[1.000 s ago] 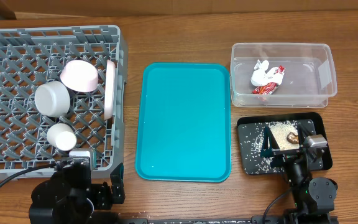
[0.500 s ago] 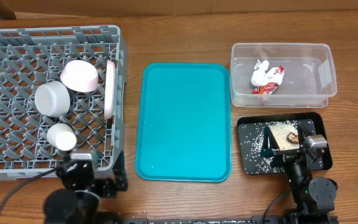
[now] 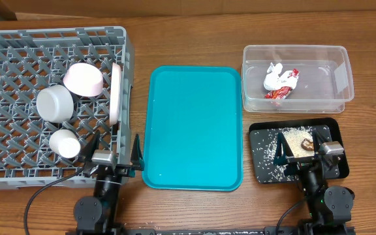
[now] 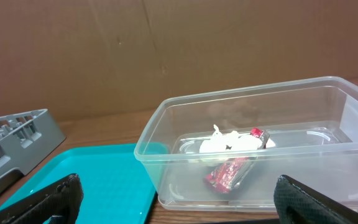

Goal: Sort waste into correct bins and load items into the dishwasher

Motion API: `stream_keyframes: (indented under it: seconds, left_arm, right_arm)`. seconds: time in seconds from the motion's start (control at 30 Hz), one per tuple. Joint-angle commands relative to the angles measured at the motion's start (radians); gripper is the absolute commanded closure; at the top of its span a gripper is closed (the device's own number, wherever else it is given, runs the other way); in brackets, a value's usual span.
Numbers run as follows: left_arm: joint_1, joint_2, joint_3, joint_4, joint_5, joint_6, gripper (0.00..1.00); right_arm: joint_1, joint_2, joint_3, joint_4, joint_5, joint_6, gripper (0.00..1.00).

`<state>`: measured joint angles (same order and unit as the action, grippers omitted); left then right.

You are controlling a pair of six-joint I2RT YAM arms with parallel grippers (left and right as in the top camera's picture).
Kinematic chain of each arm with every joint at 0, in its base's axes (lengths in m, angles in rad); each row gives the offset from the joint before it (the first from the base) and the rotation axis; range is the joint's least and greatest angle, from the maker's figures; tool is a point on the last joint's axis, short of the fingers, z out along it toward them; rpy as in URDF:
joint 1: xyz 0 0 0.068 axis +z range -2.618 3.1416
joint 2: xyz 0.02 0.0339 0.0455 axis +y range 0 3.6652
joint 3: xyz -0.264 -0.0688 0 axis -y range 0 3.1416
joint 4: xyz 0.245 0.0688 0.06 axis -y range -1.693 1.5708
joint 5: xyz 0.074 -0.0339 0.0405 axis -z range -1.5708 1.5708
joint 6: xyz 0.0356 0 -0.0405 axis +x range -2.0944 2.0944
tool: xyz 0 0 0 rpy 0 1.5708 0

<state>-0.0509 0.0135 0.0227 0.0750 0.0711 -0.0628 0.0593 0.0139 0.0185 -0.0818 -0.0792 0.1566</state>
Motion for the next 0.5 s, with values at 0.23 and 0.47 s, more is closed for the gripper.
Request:
stream_keyframes:
  seconds: [0.23, 0.47]
  left_arm:
    - [-0.005, -0.008, -0.018, -0.148, -0.003, 0.034, 0.0]
    - [-0.005, -0.008, -0.018, -0.148, -0.003, 0.034, 0.0]
  right_arm:
    - [-0.005, -0.007, -0.01, 0.005, -0.001, -0.004, 0.0]
    - [-0.005, -0.007, -0.01, 0.005, 0.0, -0.004, 0.0]
